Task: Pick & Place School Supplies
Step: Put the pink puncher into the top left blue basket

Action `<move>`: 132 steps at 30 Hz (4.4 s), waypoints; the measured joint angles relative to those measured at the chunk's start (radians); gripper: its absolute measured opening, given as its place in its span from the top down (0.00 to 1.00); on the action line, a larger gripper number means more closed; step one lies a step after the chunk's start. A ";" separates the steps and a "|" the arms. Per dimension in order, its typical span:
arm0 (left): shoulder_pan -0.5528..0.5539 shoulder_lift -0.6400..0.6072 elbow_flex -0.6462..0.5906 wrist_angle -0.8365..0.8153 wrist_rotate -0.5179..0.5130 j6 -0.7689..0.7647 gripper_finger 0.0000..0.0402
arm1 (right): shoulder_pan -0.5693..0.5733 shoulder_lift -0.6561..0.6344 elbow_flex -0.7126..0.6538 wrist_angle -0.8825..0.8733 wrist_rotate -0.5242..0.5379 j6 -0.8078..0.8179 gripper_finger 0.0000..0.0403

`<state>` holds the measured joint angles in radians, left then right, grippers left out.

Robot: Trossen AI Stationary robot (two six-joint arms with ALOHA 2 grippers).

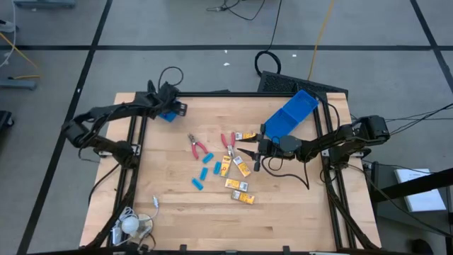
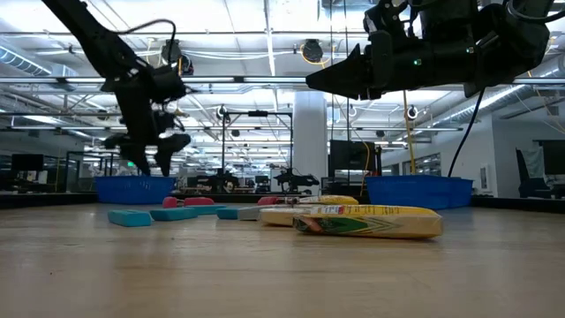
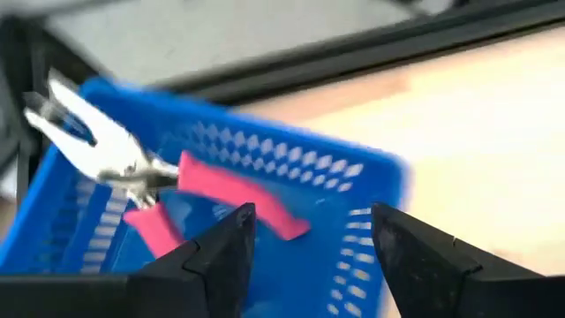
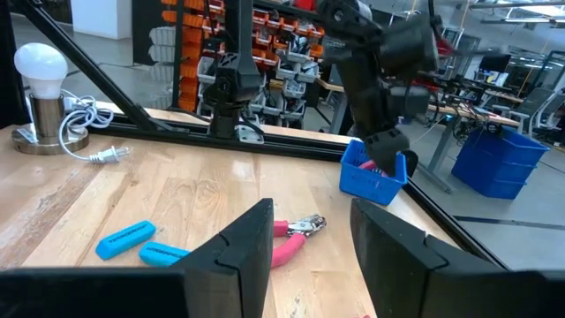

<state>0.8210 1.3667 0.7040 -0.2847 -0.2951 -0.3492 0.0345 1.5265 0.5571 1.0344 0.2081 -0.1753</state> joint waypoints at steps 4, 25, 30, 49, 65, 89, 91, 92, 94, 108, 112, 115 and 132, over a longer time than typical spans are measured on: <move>-0.080 -0.074 0.000 0.014 -0.022 0.081 0.47 | 0.000 0.000 0.000 -0.009 0.000 0.010 0.64; -0.433 -0.277 0.000 -0.030 0.471 0.097 0.50 | -0.022 0.000 0.000 -0.052 0.003 0.059 0.64; -0.582 -0.205 0.000 -0.119 0.398 -0.172 0.54 | -0.022 0.000 0.000 -0.052 0.003 0.054 0.64; -0.689 0.088 0.000 -0.160 0.190 -0.514 0.29 | -0.022 0.000 0.000 -0.043 0.003 0.058 0.64; -0.685 0.210 0.007 -0.254 0.111 -0.639 0.29 | -0.022 0.000 0.000 -0.044 0.003 0.059 0.64; -0.663 0.200 0.000 -0.242 0.124 -0.287 0.70 | -0.022 0.000 0.000 -0.046 0.003 0.059 0.65; -0.664 0.201 0.000 -0.240 0.126 -0.279 0.74 | -0.022 0.000 0.000 -0.046 0.003 0.059 0.65; -0.664 0.201 0.000 -0.240 0.126 -0.280 0.76 | -0.022 0.000 0.000 -0.046 0.003 0.059 0.65; -0.664 0.201 0.000 -0.240 0.125 -0.280 0.80 | -0.022 0.000 0.000 -0.046 0.003 0.059 0.65; -0.666 0.089 -0.005 -0.221 0.084 -0.318 0.87 | -0.021 0.000 0.000 -0.046 0.003 0.059 0.65; -0.665 0.046 -0.004 -0.208 0.054 -0.322 0.87 | -0.022 0.000 0.000 -0.048 0.003 0.060 0.65; -0.666 0.012 -0.003 -0.201 0.026 -0.318 0.89 | -0.021 0.000 0.000 -0.050 0.003 0.060 0.65; -0.643 -0.216 -0.031 -0.184 -0.410 -0.385 0.89 | -0.022 0.000 0.000 -0.057 0.003 0.060 0.65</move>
<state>0.1783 1.1503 0.6733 -0.4691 -0.7053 -0.7346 0.0130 1.5261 0.5571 0.9775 0.2108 -0.1158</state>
